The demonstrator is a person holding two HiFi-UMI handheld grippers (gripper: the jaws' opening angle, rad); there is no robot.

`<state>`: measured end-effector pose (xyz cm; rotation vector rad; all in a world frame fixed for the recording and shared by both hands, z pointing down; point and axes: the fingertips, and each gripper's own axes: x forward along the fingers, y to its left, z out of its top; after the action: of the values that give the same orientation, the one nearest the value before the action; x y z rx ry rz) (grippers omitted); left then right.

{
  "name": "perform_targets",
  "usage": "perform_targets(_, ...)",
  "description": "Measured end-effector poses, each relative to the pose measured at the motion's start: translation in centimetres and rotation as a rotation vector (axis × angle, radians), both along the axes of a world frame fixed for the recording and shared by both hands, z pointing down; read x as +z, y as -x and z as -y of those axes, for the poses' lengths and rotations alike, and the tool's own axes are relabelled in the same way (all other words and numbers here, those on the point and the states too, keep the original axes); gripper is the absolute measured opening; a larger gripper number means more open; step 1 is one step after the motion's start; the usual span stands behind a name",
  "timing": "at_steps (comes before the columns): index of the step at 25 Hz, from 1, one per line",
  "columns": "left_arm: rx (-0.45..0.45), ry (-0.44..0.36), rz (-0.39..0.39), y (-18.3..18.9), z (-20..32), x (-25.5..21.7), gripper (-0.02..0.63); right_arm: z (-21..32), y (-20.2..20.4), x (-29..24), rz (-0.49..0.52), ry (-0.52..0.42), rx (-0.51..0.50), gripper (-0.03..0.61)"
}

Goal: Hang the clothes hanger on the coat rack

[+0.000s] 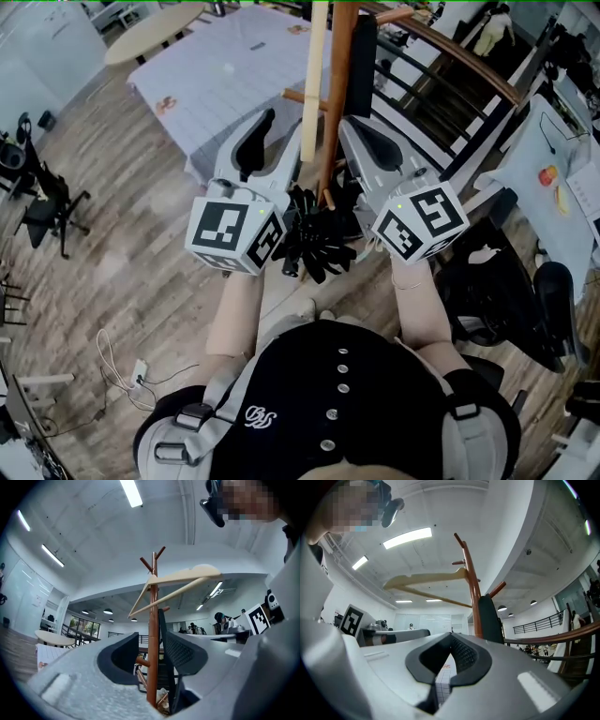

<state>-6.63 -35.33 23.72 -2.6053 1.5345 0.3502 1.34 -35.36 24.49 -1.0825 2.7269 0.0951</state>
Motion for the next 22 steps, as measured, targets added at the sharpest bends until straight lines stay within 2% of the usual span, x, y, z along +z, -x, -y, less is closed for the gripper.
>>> perform_targets(14,0.188,0.145,0.048,-4.0,-0.9,6.1,0.176,-1.7,-0.1,4.3,-0.042,0.092,-0.024,0.0)
perform_targets(15,0.192,0.15,0.052,-4.2,-0.9,6.4,0.167,-1.8,-0.2,4.5,-0.044,0.1,-0.023,0.0)
perform_targets(18,0.205,0.166,0.047,-4.5,-1.1,7.2,0.061,-2.0,-0.7,5.3,-0.035,0.121,-0.015,0.0)
perform_targets(22,0.225,0.17,0.059,-5.2,-1.6,7.8,0.057,-2.2,-0.9,6.4,-0.048,0.144,-0.007,0.0)
